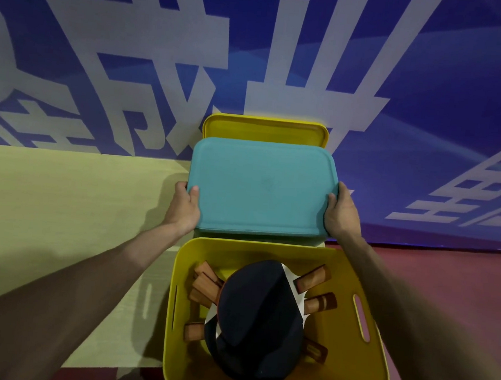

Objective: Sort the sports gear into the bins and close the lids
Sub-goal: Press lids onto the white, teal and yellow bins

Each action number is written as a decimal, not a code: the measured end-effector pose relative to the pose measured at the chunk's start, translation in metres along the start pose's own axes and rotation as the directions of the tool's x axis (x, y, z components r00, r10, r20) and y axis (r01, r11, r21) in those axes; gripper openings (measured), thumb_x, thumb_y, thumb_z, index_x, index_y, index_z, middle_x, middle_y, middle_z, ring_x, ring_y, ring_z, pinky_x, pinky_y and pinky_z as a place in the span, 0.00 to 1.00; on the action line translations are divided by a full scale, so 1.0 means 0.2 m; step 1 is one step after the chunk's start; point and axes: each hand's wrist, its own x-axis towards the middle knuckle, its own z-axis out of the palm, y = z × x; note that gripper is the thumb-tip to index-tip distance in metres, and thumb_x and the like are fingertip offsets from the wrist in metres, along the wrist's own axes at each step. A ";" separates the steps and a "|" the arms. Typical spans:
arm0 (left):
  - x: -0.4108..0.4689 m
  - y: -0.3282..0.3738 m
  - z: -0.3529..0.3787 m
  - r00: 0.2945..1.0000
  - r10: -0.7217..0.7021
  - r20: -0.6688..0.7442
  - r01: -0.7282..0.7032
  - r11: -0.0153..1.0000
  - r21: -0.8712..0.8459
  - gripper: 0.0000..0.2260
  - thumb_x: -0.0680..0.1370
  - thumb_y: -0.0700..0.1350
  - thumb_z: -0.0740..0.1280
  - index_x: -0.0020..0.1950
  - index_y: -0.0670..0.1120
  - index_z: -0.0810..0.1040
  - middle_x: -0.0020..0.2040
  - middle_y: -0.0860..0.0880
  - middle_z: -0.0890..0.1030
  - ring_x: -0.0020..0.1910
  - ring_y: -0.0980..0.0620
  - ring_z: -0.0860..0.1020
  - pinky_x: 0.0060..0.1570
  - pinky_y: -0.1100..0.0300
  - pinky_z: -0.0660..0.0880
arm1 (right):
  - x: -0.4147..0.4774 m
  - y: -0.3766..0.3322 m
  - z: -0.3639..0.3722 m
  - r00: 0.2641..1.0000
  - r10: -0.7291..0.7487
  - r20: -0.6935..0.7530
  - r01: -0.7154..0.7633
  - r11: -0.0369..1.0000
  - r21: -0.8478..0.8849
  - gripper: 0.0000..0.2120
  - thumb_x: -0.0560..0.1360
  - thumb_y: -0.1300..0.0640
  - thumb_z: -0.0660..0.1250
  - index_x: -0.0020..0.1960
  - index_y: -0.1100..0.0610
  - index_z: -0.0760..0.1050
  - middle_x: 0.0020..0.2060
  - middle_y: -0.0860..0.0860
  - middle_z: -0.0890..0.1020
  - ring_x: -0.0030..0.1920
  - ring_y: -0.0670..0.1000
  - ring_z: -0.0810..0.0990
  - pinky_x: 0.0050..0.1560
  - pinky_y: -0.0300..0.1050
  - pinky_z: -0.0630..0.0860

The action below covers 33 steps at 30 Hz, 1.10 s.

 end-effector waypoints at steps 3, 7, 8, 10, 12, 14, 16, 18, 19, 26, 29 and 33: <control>0.04 0.00 0.00 1.000 0.006 -0.017 -0.005 1.000 0.030 0.17 0.84 0.51 0.48 0.66 0.42 0.62 0.53 0.47 0.72 0.48 0.50 0.72 0.44 0.55 0.66 | 0.01 -0.01 0.01 0.999 -0.041 0.032 0.045 0.991 -0.123 0.22 0.82 0.53 0.47 0.74 0.56 0.52 0.72 0.56 0.63 0.67 0.62 0.69 0.62 0.63 0.69; 0.10 0.00 0.00 1.000 -0.003 0.025 0.002 0.999 0.039 0.16 0.83 0.48 0.48 0.68 0.42 0.63 0.59 0.45 0.72 0.50 0.50 0.72 0.47 0.56 0.67 | 0.05 -0.01 0.01 0.991 -0.122 0.056 0.130 0.979 -0.156 0.20 0.79 0.57 0.50 0.70 0.57 0.55 0.69 0.54 0.64 0.65 0.60 0.69 0.58 0.64 0.71; 0.11 0.00 -0.01 1.000 0.007 0.022 -0.008 0.999 0.043 0.17 0.83 0.48 0.49 0.69 0.42 0.62 0.62 0.44 0.70 0.52 0.50 0.71 0.49 0.56 0.67 | 0.06 -0.01 0.01 0.990 -0.131 0.054 0.139 0.975 -0.172 0.21 0.79 0.58 0.50 0.71 0.57 0.54 0.70 0.54 0.63 0.67 0.60 0.68 0.59 0.63 0.71; 0.14 0.01 -0.02 0.999 0.041 0.016 -0.042 0.996 0.078 0.19 0.82 0.46 0.50 0.72 0.44 0.59 0.68 0.45 0.65 0.56 0.49 0.71 0.53 0.55 0.66 | 0.10 -0.01 0.01 0.989 -0.131 0.063 0.143 0.960 -0.240 0.26 0.79 0.57 0.50 0.76 0.57 0.50 0.76 0.53 0.56 0.74 0.58 0.60 0.67 0.60 0.65; 0.18 0.04 -0.03 0.995 0.099 0.018 -0.101 0.984 0.148 0.21 0.82 0.45 0.51 0.75 0.46 0.54 0.73 0.47 0.59 0.63 0.46 0.69 0.56 0.52 0.67 | 0.15 -0.01 0.01 0.985 -0.154 0.075 0.171 0.914 -0.367 0.29 0.79 0.56 0.50 0.78 0.57 0.46 0.78 0.52 0.49 0.77 0.54 0.51 0.75 0.54 0.56; 0.23 0.06 -0.03 0.983 0.181 0.016 -0.178 0.947 0.267 0.24 0.82 0.45 0.50 0.77 0.45 0.48 0.77 0.48 0.52 0.70 0.45 0.64 0.64 0.52 0.65 | 0.20 -0.02 0.03 0.974 -0.209 0.083 0.223 0.861 -0.457 0.28 0.80 0.56 0.49 0.78 0.58 0.46 0.78 0.54 0.48 0.78 0.53 0.48 0.77 0.51 0.50; 0.29 0.07 -0.03 0.963 0.268 0.022 -0.257 0.889 0.379 0.25 0.82 0.45 0.51 0.78 0.44 0.48 0.79 0.49 0.48 0.74 0.46 0.59 0.70 0.51 0.61 | 0.22 -0.06 0.07 0.971 -0.228 0.068 0.233 0.855 -0.463 0.27 0.81 0.54 0.48 0.78 0.59 0.47 0.78 0.56 0.49 0.78 0.55 0.47 0.77 0.51 0.48; 0.35 0.09 -0.02 0.940 0.337 0.057 -0.322 0.821 0.472 0.25 0.82 0.46 0.52 0.78 0.44 0.49 0.79 0.48 0.47 0.76 0.46 0.54 0.74 0.50 0.56 | 0.22 -0.09 0.12 0.975 -0.219 0.021 0.203 0.860 -0.467 0.27 0.81 0.52 0.46 0.78 0.59 0.48 0.78 0.58 0.49 0.78 0.57 0.47 0.77 0.52 0.49; 0.38 0.10 -0.01 0.930 0.360 0.076 -0.345 0.780 0.522 0.25 0.82 0.46 0.51 0.78 0.43 0.49 0.79 0.47 0.47 0.77 0.47 0.52 0.75 0.50 0.53 | 0.21 -0.09 0.14 0.976 -0.220 -0.004 0.191 0.856 -0.481 0.27 0.81 0.50 0.46 0.78 0.59 0.48 0.78 0.58 0.49 0.78 0.56 0.47 0.77 0.52 0.49; 0.42 0.07 0.02 0.908 0.401 0.126 -0.386 0.678 0.625 0.25 0.82 0.46 0.49 0.78 0.44 0.46 0.79 0.46 0.44 0.78 0.50 0.43 0.76 0.54 0.43 | 0.21 -0.07 0.16 0.978 -0.208 -0.016 0.170 0.839 -0.517 0.29 0.81 0.46 0.43 0.78 0.57 0.45 0.78 0.56 0.47 0.78 0.54 0.46 0.77 0.51 0.48; 0.44 0.07 0.02 0.910 0.399 0.110 -0.388 0.732 0.561 0.25 0.82 0.46 0.51 0.78 0.44 0.49 0.79 0.47 0.47 0.77 0.50 0.46 0.76 0.55 0.47 | 0.22 -0.07 0.16 0.980 -0.197 -0.015 0.163 0.848 -0.504 0.29 0.81 0.46 0.44 0.78 0.58 0.46 0.78 0.57 0.48 0.78 0.55 0.46 0.77 0.52 0.49; 0.45 0.08 0.02 0.923 0.365 0.122 -0.372 0.768 0.521 0.24 0.82 0.46 0.51 0.78 0.43 0.50 0.78 0.47 0.50 0.77 0.49 0.48 0.76 0.54 0.49 | 0.23 -0.08 0.15 0.982 -0.189 -0.002 0.163 0.850 -0.501 0.29 0.81 0.46 0.45 0.78 0.58 0.47 0.78 0.56 0.48 0.78 0.56 0.48 0.76 0.53 0.49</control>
